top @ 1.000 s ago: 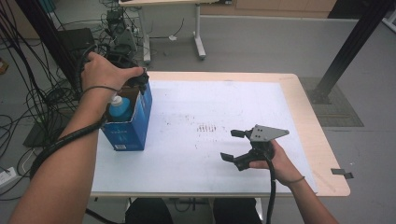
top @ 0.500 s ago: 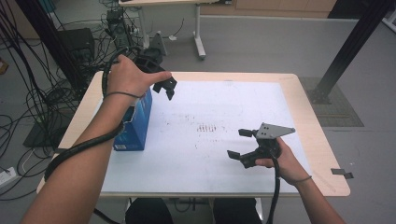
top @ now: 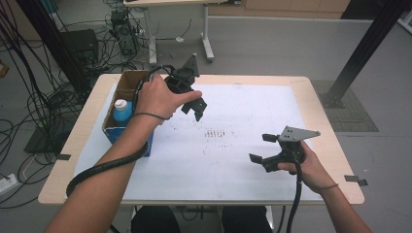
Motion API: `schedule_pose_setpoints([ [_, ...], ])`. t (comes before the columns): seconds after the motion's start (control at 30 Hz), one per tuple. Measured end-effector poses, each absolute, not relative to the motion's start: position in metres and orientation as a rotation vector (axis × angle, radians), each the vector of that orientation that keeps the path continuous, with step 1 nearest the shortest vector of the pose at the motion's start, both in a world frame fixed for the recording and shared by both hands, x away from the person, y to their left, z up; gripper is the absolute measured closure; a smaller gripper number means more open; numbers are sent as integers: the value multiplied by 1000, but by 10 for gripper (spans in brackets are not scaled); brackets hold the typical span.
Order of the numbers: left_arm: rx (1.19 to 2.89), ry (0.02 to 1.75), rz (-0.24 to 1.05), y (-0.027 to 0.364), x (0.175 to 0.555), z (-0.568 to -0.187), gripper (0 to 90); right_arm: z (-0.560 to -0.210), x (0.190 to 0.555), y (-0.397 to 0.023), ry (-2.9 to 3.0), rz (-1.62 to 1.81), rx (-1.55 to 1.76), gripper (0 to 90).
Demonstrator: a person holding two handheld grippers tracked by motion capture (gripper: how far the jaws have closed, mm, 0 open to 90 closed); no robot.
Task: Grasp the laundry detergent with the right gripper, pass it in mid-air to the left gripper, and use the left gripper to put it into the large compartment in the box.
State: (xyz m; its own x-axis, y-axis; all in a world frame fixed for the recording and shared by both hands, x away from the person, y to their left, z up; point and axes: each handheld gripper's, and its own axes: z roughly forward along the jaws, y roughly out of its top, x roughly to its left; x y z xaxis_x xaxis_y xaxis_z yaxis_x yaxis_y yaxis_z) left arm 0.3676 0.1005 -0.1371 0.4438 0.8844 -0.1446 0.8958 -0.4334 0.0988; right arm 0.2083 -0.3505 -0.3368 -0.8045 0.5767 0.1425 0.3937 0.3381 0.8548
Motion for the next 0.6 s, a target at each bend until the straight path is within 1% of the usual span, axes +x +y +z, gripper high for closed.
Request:
schedule_pose_setpoints([
  [0.27, 2572, 1539, -100, 88, 359, -157, 46, -328, 207, -359, 2416, 1398, 912, 75],
  [0.6, 2601, 1522, -152, 79, 355, -189, 49, -321, 206, -366, 2415, 1339, 951, 72],
])
